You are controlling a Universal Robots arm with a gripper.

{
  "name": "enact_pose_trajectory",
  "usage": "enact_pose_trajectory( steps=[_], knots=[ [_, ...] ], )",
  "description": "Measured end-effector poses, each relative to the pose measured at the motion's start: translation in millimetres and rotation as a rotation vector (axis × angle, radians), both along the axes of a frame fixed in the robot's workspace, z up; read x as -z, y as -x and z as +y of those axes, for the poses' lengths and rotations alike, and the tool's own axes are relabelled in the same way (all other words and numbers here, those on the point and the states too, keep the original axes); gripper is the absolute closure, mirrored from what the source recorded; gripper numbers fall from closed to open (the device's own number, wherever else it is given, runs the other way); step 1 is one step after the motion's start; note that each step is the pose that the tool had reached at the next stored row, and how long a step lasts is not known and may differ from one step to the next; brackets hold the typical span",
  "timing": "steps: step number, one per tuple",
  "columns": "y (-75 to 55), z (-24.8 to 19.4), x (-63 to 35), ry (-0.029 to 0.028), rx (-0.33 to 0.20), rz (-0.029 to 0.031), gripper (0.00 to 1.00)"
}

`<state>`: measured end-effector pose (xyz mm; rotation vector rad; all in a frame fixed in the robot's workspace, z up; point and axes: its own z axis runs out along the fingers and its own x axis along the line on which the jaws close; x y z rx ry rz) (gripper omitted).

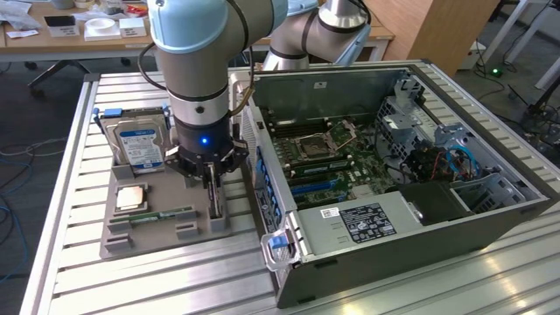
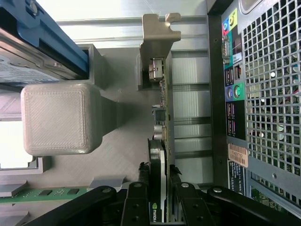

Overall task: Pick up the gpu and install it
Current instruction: 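Pick up the gpu and move the gpu toward the slot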

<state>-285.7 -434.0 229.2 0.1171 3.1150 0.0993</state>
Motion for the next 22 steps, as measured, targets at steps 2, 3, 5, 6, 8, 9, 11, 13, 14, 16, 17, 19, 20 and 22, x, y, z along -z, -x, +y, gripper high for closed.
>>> enact_pose_trajectory(
  steps=[2, 3, 5, 6, 8, 9, 11, 13, 14, 16, 17, 19, 20, 22],
  knots=[
    [0.0, 0.0, 0.0, 0.0001, 0.0, 0.0, 0.73],
    [0.0, 0.0, 0.0, 0.0, -0.002, 0.0, 0.73],
    [0.0, 0.0, 0.0, 0.0, -0.01, 0.0, 0.73],
    [0.0, 0.0, 0.0, 0.0, -0.013, 0.0, 0.73],
    [0.0, 0.0, 0.0, 0.0, -0.016, 0.0, 0.73],
    [0.0, 0.0, 0.0, 0.0, -0.018, -0.0001, 0.73],
    [0.0, 0.0, 0.0, 0.0, -0.027, 0.0, 0.73],
    [0.0, 0.0, 0.0, 0.0, -0.033, 0.0, 0.73],
    [0.0, 0.0, 0.0, 0.0, -0.033, 0.0, 0.73],
    [0.0, 0.0, 0.0, 0.0, -0.033, 0.0, 0.73],
    [0.0, 0.0, 0.0, 0.0, -0.033, 0.0, 0.73],
    [-0.1, 0.0, -0.2, -0.0002, -0.033, -0.0003, 0.73],
    [-0.1, 0.0, -0.9, -0.0002, -0.033, -0.0002, 0.73],
    [0.0, 0.0, -3.2, 0.0, -0.033, 0.0, 0.73]
  ],
)
